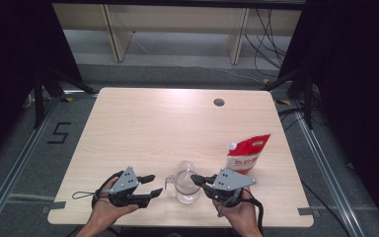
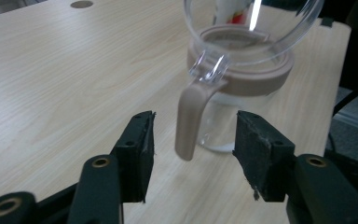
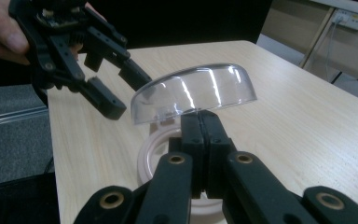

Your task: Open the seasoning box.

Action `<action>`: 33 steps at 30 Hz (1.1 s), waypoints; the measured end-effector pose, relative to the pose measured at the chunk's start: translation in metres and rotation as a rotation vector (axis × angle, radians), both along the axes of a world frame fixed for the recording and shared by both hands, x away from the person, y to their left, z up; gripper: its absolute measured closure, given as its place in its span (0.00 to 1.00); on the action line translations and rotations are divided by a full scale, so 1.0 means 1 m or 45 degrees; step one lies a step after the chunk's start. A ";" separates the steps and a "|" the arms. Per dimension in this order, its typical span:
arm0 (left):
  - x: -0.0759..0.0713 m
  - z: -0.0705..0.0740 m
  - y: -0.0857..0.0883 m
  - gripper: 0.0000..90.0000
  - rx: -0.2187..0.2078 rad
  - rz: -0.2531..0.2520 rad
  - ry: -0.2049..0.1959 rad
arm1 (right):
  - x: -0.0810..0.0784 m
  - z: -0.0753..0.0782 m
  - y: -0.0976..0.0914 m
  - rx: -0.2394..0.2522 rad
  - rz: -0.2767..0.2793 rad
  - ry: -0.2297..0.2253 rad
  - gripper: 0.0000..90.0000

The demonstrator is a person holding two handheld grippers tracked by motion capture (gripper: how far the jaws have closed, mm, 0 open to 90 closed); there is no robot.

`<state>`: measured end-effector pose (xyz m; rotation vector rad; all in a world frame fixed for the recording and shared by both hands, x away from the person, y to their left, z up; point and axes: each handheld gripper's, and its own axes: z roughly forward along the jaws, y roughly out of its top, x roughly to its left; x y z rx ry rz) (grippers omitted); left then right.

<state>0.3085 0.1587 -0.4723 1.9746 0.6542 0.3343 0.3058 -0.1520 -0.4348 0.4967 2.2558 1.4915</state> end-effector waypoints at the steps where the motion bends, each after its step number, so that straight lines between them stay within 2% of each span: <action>1: 0.000 -0.002 0.002 0.50 -0.012 0.008 0.014 | 0.000 0.001 0.001 -0.007 0.009 0.003 1.00; 3: 0.001 -0.005 0.006 0.47 -0.023 0.033 0.034 | 0.000 0.002 0.003 -0.011 0.020 -0.001 1.00; 5: 0.001 -0.006 0.008 0.45 -0.034 0.032 0.046 | 0.001 0.003 0.005 -0.003 0.014 -0.011 1.00; 9: -0.003 -0.011 0.011 0.39 -0.005 0.037 0.056 | 0.001 0.005 0.008 -0.001 0.025 -0.012 1.00; 10: -0.003 -0.012 0.012 0.38 0.004 0.019 0.052 | 0.001 0.006 0.009 0.000 0.023 -0.018 1.00; 11: -0.004 -0.013 0.011 0.37 0.008 0.023 0.055 | 0.003 0.007 0.010 -0.008 0.036 -0.053 1.00; 12: -0.004 -0.013 0.010 0.36 0.013 0.022 0.057 | 0.002 0.007 0.011 -0.005 0.037 -0.014 1.00; 13: -0.005 -0.014 0.011 0.35 0.036 0.019 0.056 | 0.002 0.008 0.012 -0.007 0.038 -0.022 1.00; 14: -0.007 -0.015 0.009 0.34 0.013 0.023 0.064 | 0.002 0.008 0.013 -0.011 0.048 -0.019 1.00; 16: -0.008 -0.017 0.008 0.33 0.026 0.020 0.071 | 0.001 0.009 0.016 -0.003 0.032 -0.022 1.00; 17: -0.008 -0.018 0.009 0.32 0.042 0.023 0.074 | 0.002 0.009 0.018 -0.004 0.042 -0.036 1.00; 20: -0.009 -0.022 0.008 0.31 0.056 0.017 0.088 | 0.001 0.011 0.022 -0.005 0.065 -0.024 1.00; 22: -0.009 -0.023 0.008 0.31 0.064 0.025 0.092 | 0.001 0.012 0.025 0.007 0.065 -0.045 1.00; 23: -0.010 -0.023 0.008 0.30 0.066 0.033 0.094 | 0.000 0.012 0.027 0.001 0.074 -0.019 1.00; 26: -0.009 -0.023 0.008 0.30 0.078 0.019 0.072 | 0.000 0.013 0.030 -0.001 0.082 -0.034 1.00; 28: -0.009 -0.024 0.008 0.30 0.069 0.016 0.073 | 0.000 0.013 0.032 0.003 0.089 -0.031 0.99; 29: -0.010 -0.025 0.008 0.30 0.050 0.033 0.105 | 0.000 0.012 0.033 0.004 0.087 -0.029 0.99; 32: -0.010 -0.027 0.006 0.30 0.031 0.049 0.099 | 0.000 0.011 0.037 0.000 0.092 -0.020 0.99; 33: -0.010 -0.026 0.008 0.30 0.049 0.045 0.103 | 0.000 0.011 0.038 -0.001 0.106 -0.016 0.99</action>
